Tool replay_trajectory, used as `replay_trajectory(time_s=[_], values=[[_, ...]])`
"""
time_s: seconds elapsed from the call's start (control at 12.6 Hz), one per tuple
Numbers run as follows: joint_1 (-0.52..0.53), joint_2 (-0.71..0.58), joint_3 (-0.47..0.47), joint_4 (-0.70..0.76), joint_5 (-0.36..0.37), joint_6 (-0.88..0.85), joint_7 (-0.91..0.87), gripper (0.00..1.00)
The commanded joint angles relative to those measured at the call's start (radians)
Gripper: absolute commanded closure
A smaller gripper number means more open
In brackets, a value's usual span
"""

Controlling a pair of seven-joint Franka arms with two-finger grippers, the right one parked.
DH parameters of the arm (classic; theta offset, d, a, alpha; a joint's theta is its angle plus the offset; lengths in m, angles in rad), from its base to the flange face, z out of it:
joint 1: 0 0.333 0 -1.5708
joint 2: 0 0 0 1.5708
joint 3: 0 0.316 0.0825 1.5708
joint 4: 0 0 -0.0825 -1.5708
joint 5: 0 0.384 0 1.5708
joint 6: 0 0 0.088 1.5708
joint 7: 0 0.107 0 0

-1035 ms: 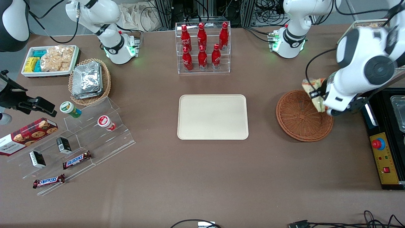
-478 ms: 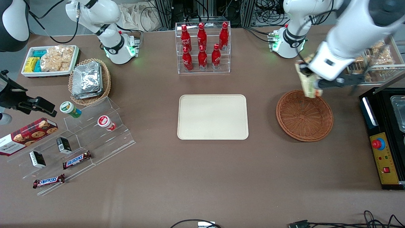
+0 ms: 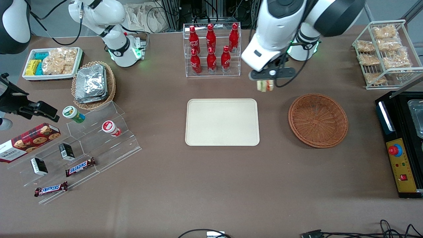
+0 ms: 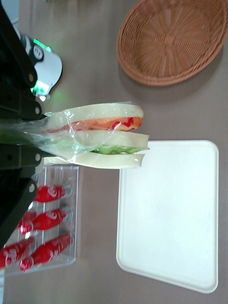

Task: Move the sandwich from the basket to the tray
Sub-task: 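Carry the held sandwich with the left gripper over the cream tray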

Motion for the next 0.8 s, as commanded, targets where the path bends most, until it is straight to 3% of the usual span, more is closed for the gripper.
replay_trajectory(time_s=[0.0,0.08,0.24,0.56,0.72], values=[[0.009,0.076,-0.028,0.057,0.008,0.019,-0.02,1.0],[0.009,0.096,-0.038,0.028,0.014,0.034,0.004,1.0],[-0.023,0.119,-0.04,-0.082,0.107,0.144,0.059,1.0],[-0.029,0.131,-0.032,-0.4,0.215,0.511,0.061,1.0],[-0.015,0.174,-0.015,-0.486,0.259,0.638,0.061,1.0]])
